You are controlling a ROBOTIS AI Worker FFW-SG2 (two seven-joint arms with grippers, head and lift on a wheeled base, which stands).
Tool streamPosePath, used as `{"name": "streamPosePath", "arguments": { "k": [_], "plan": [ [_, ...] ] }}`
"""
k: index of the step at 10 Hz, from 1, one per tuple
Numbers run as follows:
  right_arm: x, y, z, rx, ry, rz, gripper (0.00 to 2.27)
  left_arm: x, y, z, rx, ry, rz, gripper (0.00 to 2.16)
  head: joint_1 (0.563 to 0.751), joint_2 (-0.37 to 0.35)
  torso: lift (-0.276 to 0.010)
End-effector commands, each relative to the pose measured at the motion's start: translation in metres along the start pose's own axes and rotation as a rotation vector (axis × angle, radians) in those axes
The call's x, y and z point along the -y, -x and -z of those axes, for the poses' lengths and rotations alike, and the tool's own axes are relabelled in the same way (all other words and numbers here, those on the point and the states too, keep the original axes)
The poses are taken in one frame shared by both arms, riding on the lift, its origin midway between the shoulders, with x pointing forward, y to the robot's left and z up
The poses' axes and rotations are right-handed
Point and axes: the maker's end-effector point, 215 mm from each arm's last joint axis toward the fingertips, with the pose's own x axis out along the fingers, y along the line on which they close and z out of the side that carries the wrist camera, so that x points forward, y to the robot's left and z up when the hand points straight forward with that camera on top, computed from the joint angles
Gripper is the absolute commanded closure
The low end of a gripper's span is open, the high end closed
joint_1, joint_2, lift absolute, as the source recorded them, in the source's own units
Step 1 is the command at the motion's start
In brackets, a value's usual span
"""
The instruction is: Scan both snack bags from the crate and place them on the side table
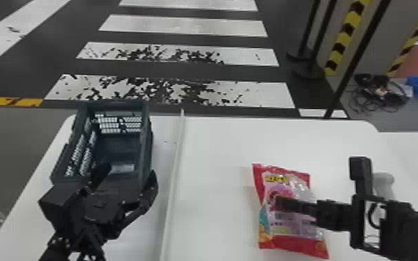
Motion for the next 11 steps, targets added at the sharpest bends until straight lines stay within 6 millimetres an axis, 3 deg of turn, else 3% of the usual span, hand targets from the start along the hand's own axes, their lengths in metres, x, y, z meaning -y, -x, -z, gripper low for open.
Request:
{"name": "streamPosePath", "arguments": {
  "k": [1, 5, 10, 11],
  "plan": [
    [0.002, 0.001, 0.0, -0.001, 0.002, 0.004, 2.25, 0.001, -0.001, 0.0, 0.0, 0.001, 0.002, 0.04, 0.695, -0.034, -0.095],
    [0.005, 0.001, 0.003, -0.005, -0.005, 0.01, 2.25, 0.003, -0.003, -0.001, 0.002, 0.002, 0.007, 0.04, 0.695, -0.043, -0.095],
    [-0.016, 0.034, -0.04, 0.082, 0.004, -0.021, 2.25, 0.002, -0.002, -0.001, 0.002, 0.0, 0.006, 0.04, 0.695, -0.044, -0.095],
    [-0.009, 0.043, -0.05, 0.112, 0.006, -0.006, 2.04, 0.001, -0.001, -0.001, 0.002, -0.002, 0.005, 0.04, 0.695, -0.047, -0.095]
  ]
}}
